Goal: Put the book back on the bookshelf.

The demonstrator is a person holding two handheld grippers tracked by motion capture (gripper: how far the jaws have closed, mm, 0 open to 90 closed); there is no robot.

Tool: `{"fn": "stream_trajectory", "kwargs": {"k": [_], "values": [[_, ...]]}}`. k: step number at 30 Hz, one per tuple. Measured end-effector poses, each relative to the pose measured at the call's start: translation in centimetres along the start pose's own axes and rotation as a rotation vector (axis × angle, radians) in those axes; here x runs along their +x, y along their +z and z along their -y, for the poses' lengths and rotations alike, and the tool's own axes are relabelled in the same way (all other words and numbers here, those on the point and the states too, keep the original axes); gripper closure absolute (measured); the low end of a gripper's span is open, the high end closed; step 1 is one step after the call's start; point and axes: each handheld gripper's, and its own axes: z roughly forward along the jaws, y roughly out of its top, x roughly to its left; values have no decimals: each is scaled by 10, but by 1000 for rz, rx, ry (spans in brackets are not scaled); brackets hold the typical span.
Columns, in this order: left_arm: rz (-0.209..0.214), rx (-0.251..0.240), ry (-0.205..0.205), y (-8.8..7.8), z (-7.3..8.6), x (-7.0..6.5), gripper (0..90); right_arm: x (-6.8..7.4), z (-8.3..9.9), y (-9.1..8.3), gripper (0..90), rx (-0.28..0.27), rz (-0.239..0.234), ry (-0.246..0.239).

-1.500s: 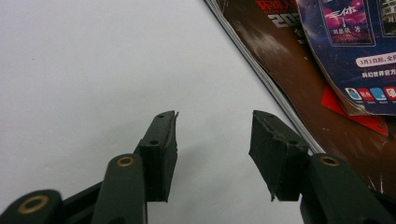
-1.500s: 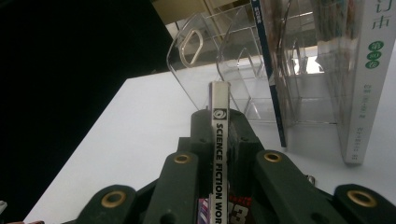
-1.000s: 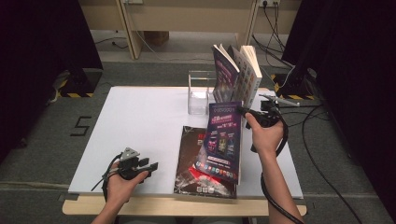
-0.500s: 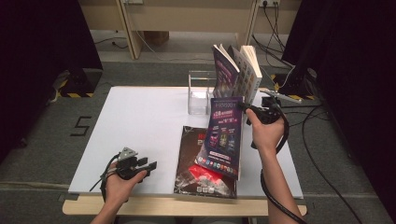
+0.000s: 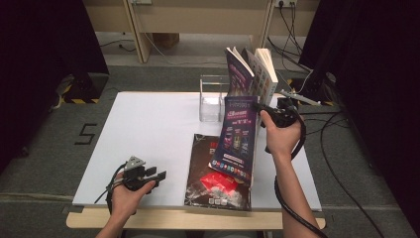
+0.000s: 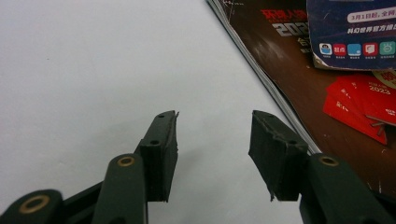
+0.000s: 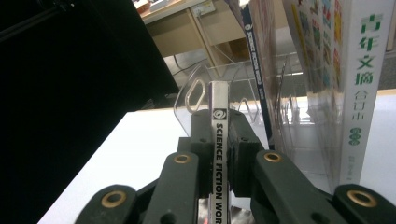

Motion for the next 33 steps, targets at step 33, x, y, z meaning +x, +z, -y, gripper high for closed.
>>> {"fn": "stream_trajectory", "kwargs": {"k": [33], "values": [[-2,-4,0,0,0,1,512,9,-17,0,831,-91,21,-30]]}}
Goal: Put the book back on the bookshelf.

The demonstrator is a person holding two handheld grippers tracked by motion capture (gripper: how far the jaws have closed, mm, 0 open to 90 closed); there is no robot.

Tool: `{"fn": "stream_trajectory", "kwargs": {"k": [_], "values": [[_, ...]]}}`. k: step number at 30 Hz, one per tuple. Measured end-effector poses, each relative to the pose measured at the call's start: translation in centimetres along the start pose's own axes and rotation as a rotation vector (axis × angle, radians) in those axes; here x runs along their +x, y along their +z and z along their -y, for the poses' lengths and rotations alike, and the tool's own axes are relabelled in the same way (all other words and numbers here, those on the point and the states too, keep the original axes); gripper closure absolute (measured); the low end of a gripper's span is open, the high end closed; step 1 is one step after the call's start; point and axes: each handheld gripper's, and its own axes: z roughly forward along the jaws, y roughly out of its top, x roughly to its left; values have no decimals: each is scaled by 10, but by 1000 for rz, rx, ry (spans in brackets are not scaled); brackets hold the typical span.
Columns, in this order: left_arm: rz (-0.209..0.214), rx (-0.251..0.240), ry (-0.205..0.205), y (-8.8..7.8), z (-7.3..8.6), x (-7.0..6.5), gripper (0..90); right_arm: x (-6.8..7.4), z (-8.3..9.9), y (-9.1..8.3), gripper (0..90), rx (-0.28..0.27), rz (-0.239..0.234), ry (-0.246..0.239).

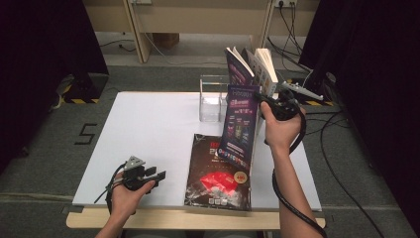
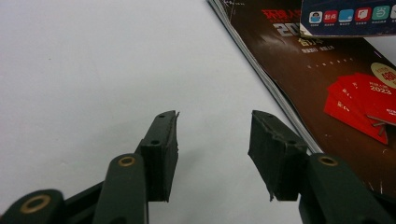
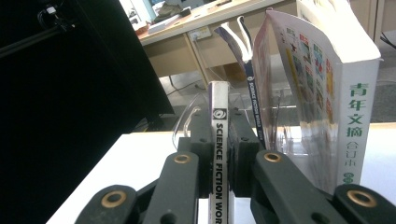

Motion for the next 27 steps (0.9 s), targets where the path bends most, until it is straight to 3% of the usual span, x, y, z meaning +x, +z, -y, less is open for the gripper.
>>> {"fn": "stream_trajectory", "kwargs": {"k": [27], "values": [[-5,4,3,0,0,1,513,4,-9,4,831,-48,9,-12]]}}
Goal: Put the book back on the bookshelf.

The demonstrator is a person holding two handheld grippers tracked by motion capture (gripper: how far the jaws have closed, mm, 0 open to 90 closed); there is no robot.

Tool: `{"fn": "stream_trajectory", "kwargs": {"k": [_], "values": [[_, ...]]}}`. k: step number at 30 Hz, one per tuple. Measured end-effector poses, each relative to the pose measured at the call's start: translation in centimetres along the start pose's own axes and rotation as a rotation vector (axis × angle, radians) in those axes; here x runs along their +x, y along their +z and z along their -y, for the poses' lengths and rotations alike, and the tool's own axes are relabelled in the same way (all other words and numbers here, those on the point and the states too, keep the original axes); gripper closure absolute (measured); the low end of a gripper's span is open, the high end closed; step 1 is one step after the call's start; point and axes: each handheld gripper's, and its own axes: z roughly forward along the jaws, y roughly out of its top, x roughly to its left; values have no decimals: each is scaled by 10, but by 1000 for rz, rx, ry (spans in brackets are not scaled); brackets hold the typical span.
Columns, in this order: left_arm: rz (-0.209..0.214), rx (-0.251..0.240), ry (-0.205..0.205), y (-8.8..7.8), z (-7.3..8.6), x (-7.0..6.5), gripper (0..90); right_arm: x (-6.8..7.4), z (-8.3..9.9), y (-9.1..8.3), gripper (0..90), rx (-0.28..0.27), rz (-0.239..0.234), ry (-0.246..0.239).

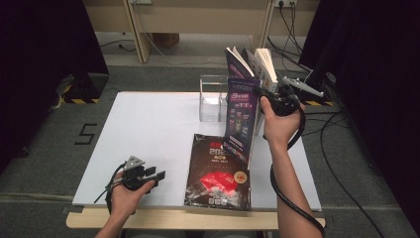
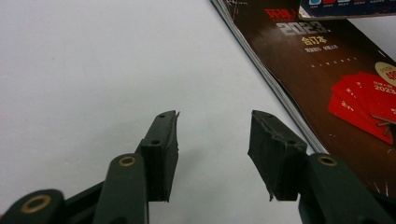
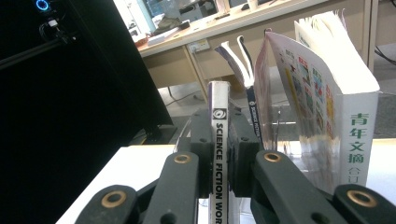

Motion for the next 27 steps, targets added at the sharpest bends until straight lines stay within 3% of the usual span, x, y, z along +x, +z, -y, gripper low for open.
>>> {"fn": "stream_trajectory", "kwargs": {"k": [27], "values": [[0,-8,-4,-1,-1,1,513,5,-6,10,832,-23,14,-19]]}}
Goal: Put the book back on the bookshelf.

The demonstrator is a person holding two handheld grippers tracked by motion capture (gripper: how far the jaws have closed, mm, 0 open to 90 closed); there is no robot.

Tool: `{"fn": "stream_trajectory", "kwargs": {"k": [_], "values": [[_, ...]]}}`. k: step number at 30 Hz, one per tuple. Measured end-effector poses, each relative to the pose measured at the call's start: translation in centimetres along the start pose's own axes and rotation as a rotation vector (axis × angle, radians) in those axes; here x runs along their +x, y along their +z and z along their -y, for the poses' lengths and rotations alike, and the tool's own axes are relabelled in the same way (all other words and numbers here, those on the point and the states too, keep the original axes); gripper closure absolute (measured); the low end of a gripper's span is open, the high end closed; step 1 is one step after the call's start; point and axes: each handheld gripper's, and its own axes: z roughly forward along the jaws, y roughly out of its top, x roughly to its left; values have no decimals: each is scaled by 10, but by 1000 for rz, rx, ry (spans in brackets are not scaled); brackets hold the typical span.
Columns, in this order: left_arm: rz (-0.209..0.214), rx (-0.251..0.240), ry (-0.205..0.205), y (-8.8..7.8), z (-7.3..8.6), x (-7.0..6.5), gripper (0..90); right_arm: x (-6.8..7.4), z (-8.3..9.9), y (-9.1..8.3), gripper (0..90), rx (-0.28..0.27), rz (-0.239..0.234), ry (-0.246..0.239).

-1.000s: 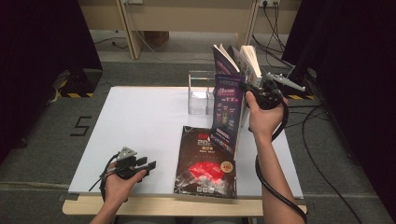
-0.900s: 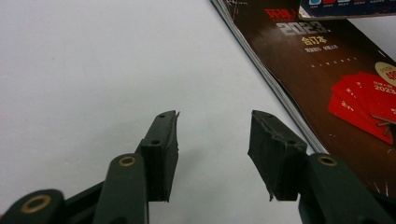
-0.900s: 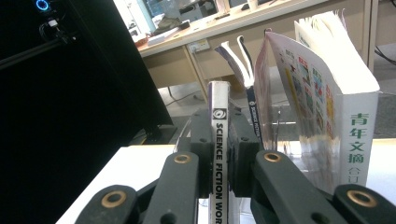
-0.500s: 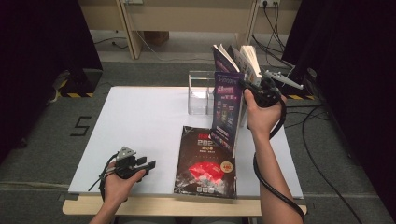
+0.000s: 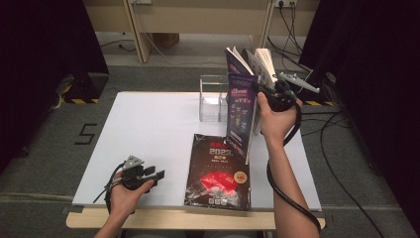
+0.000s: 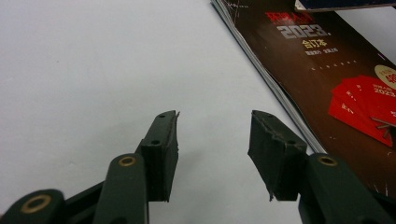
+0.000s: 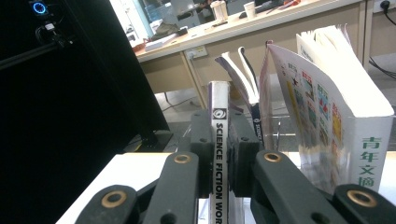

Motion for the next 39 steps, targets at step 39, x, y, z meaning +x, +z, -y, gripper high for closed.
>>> {"fn": "stream_trajectory", "kwargs": {"k": [39], "values": [[-6,-3,0,-1,-1,3,516,7,-11,19,832,-40,11,-16]]}}
